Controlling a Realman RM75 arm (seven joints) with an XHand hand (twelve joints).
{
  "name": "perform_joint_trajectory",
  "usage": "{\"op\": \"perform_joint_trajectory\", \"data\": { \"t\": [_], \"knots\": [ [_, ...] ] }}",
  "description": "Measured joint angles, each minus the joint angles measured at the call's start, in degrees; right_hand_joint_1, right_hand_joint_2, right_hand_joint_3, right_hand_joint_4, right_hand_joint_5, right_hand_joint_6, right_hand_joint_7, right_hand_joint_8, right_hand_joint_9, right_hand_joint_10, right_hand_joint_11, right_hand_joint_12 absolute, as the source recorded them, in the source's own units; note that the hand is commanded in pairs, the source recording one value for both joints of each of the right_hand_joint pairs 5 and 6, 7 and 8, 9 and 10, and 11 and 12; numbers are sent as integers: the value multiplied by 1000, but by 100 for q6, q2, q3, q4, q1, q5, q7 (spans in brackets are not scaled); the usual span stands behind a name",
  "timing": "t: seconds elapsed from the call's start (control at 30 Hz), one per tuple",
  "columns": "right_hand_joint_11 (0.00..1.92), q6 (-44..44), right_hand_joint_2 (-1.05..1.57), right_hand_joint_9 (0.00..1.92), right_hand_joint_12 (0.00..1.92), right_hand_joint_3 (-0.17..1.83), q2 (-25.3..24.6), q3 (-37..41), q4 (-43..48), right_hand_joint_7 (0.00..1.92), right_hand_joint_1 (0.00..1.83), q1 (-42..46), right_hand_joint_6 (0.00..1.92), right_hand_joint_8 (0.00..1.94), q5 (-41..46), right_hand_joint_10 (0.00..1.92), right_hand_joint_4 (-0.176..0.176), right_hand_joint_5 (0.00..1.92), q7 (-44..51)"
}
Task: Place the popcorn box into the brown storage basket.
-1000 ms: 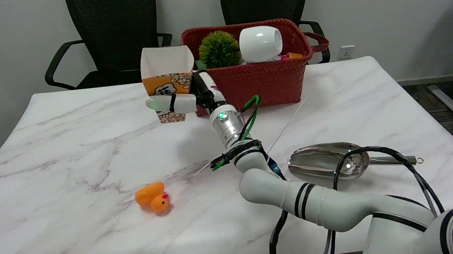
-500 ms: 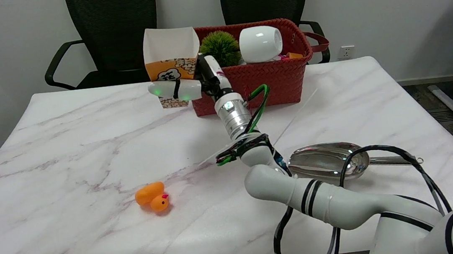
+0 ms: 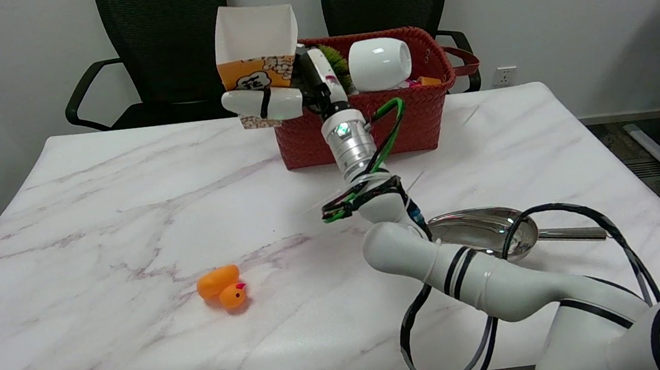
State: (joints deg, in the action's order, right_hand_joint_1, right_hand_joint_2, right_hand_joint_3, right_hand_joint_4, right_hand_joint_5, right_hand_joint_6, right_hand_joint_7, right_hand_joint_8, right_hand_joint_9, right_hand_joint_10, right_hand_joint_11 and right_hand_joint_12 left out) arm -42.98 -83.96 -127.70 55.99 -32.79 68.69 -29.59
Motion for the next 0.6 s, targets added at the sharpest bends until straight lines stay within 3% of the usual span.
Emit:
{"op": "perform_joint_trajectory", "data": {
  "t": [0.6],
  "knots": [
    [567, -6, 167, 1033, 567, 237, 278, 199, -300, 1156, 1122, -788, 655, 1156, -209, 1033, 0, 655, 132]
  ]
}}
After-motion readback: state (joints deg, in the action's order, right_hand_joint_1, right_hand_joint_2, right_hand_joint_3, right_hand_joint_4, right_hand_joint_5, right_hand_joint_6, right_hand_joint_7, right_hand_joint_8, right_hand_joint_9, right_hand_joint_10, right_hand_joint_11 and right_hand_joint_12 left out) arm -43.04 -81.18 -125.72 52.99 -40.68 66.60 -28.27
